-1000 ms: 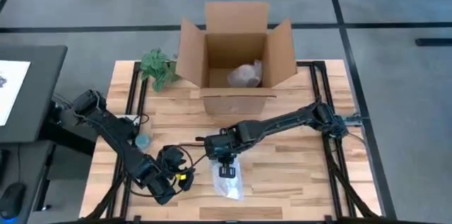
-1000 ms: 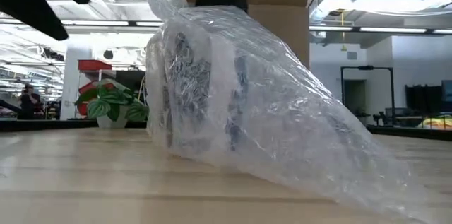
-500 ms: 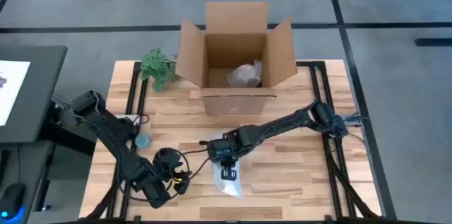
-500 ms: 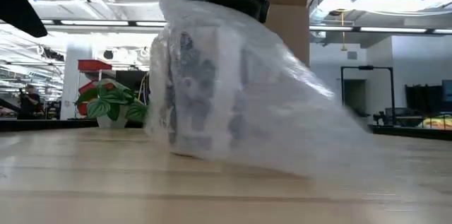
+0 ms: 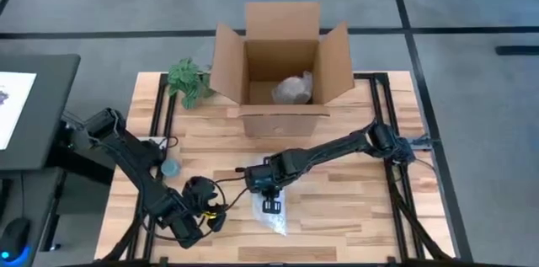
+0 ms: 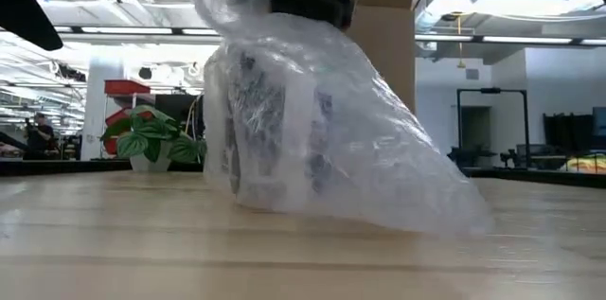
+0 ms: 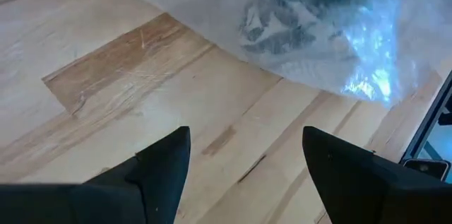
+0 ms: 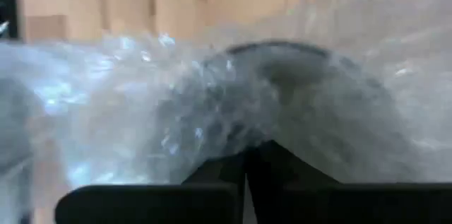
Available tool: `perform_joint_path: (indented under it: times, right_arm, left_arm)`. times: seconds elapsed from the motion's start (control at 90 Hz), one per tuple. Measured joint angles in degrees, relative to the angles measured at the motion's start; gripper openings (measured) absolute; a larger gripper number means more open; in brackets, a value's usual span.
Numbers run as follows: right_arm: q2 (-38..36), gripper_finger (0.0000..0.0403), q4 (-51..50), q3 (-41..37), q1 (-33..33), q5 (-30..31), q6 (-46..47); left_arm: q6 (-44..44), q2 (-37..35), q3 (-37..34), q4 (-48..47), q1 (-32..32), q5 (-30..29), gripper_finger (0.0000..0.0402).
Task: Wrap mug
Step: Wrap the blue mug with bubble wrap
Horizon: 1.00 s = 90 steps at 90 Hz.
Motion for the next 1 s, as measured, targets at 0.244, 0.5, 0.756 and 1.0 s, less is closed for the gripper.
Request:
perform_joint_path:
  times: [0.244,0.5,0.756,1.0]
  right_arm:
    - [-0.1,0.0,-13.5,11.8,0.5,-0.1,0.0]
    - [-0.4,0.0,-6.2,16.1,1.0,-6.4,-0.4]
    - [-0.2,0.0,-2.0,5.2,-0.6,-5.1,-0.1]
    - [-0.3,0.0,7.7,-4.9,-1.8,-5.7,0.0]
  left_arm:
    - [0.1,0.0,0.0,0.0,0.0,0.0,0.0251]
    - [0.1,0.0,0.0,-0.6,0.0,0.0,0.0251]
    - [0.1,0.0,0.0,-1.1,0.0,0.0,0.0251]
    - [-0.1,0.0,0.0,-1.3,0.0,-0.1,0.0251]
